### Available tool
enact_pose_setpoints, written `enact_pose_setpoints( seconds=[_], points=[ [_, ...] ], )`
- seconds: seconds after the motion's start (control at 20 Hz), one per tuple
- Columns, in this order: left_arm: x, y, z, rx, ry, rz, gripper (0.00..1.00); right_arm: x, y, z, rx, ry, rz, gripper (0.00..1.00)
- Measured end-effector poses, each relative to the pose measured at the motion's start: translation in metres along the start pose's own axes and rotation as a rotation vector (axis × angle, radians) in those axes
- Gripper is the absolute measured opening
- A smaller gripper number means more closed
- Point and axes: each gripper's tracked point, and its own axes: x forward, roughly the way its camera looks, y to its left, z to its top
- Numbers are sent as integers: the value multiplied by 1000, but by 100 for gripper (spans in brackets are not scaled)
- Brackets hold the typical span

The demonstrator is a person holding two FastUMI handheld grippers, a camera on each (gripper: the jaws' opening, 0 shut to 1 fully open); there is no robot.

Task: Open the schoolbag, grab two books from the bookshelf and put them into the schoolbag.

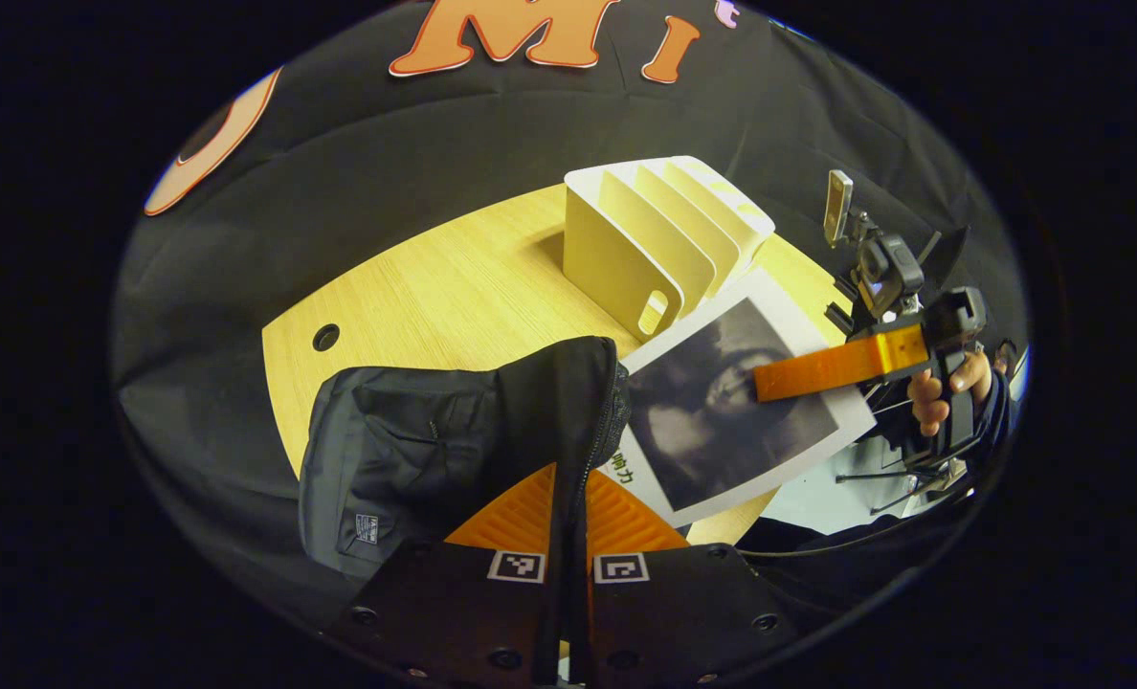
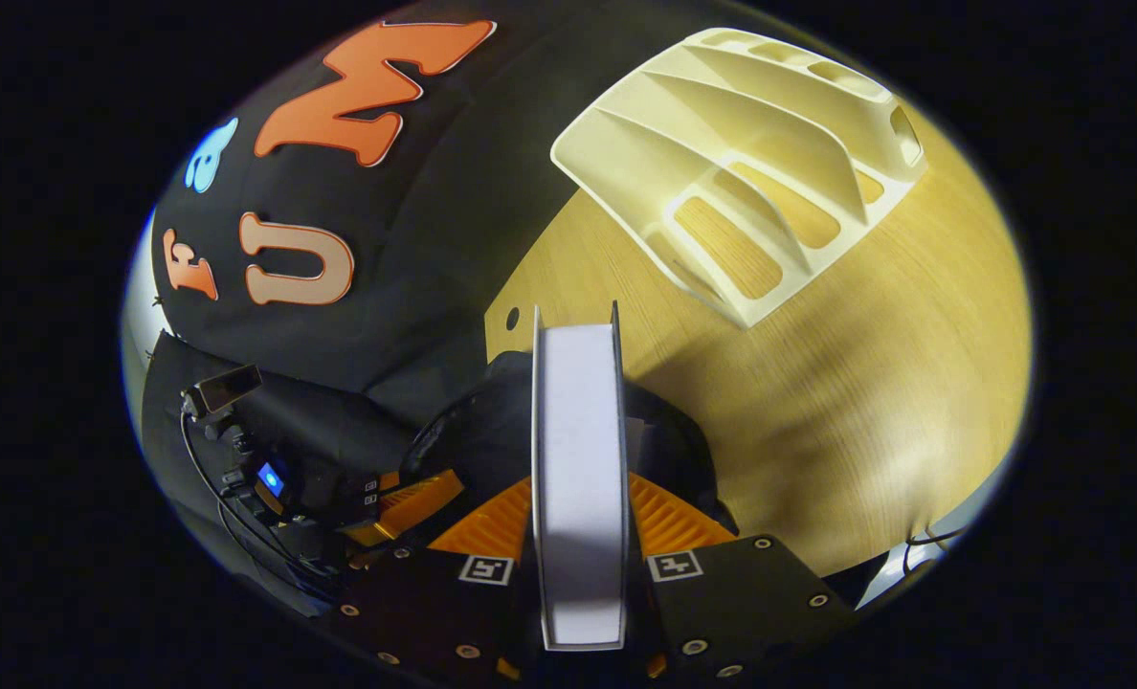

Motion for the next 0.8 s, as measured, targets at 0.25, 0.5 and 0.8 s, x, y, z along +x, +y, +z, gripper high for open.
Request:
enact_pose_setpoints(
  seconds=[0.25,0.5,0.8],
  points=[
    [-2,-4,3,5,1,-4,5,27,5,-10,47,-23,59,36],
    [0,-14,6,22,-5,-16,5,54,8,-25,80,-25,100,36],
    [-1,-21,15,36,-12,-28,5,75,14,-35,112,-37,141,36]
  ],
)
